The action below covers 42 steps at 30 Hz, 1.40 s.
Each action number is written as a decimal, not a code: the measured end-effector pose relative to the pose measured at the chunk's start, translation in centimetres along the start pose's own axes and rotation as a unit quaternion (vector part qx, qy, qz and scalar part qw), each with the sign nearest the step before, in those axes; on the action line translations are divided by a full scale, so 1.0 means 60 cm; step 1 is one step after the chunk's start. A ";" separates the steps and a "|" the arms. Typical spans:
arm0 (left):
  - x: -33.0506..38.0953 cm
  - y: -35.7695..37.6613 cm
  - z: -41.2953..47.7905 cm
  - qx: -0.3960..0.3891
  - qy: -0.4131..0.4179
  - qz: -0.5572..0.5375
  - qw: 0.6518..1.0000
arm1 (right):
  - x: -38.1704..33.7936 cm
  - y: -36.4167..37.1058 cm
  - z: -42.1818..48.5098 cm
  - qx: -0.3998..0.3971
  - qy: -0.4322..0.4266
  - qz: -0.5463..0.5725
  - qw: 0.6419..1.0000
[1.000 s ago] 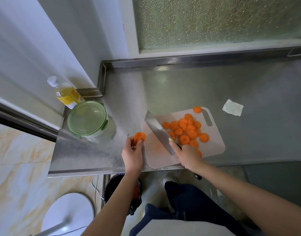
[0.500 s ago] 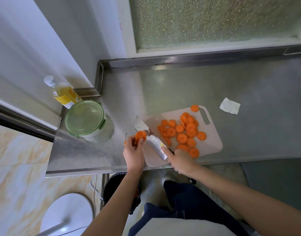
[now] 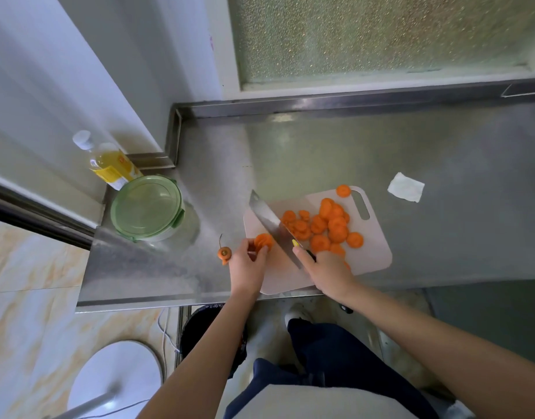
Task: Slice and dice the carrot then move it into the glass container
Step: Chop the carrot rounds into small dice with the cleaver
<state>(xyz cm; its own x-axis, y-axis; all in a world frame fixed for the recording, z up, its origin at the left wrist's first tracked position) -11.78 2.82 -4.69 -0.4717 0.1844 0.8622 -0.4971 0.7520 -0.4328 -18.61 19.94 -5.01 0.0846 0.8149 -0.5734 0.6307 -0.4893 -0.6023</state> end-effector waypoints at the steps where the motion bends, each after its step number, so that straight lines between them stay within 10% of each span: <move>1: -0.002 0.006 0.002 -0.010 0.000 0.016 1.000 | -0.006 0.000 -0.006 -0.001 -0.009 -0.023 1.000; 17: 0.018 0.029 -0.005 -0.061 0.117 0.125 0.983 | -0.017 0.002 -0.027 0.005 -0.082 -0.079 0.993; 24: -0.009 0.022 -0.003 -0.034 -0.018 0.029 0.999 | -0.011 -0.005 -0.021 0.024 -0.057 -0.053 0.997; 42: -0.008 0.011 -0.005 0.009 -0.036 0.050 0.998 | -0.027 0.012 -0.023 0.014 -0.052 -0.041 0.998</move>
<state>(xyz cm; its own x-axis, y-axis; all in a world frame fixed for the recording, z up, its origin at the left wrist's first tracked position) -11.68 3.42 -5.31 -0.5704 0.2122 0.7935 -0.4575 0.7202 -0.5215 -17.21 18.72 -3.74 -0.0489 0.8164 -0.5754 0.6106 -0.4315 -0.6641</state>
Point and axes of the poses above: each hand's wrist, its own z-axis towards the middle knuckle, its own y-axis out of the palm, x = y × z, the point moved 9 cm from there along z, towards the middle knuckle, and after that the axes turned 4 degrees about y, right-handed, at the moved point
